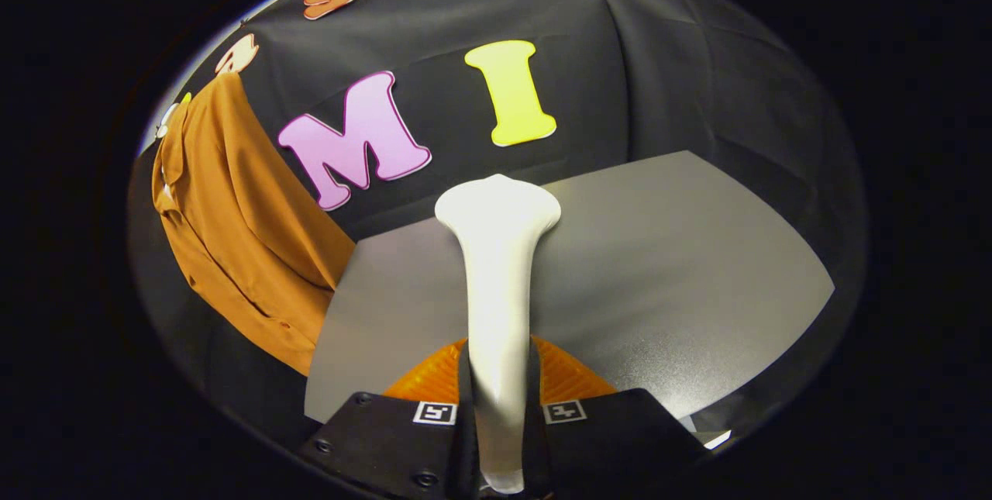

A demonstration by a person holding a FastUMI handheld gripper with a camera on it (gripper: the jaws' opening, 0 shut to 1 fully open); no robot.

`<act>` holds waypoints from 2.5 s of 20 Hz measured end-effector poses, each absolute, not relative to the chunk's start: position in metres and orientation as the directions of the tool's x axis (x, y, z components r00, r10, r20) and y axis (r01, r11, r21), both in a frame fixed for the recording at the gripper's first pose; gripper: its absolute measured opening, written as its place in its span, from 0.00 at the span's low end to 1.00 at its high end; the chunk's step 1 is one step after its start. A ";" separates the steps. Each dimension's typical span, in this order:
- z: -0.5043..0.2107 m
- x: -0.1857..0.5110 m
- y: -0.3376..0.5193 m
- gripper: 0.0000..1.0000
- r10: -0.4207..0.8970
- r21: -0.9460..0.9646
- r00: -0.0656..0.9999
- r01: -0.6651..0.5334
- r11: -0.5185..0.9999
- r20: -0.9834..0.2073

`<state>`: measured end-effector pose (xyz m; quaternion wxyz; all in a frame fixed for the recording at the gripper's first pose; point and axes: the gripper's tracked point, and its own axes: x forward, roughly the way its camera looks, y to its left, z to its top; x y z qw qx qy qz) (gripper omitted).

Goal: Iron the clothes twice with a garment steamer, once on the left side and once on the right side.

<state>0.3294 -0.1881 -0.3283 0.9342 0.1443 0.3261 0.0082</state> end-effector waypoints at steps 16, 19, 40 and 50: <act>-0.148 0.239 -0.054 0.25 0.076 0.187 0.963 -0.027 0.982 -0.260; -0.137 0.237 -0.013 0.25 0.089 0.157 0.970 -0.054 0.986 -0.226; -0.190 0.303 0.109 0.25 0.101 0.039 0.964 -0.094 0.995 -0.248; -0.233 0.307 0.111 0.25 0.091 0.042 0.941 -0.082 0.996 -0.326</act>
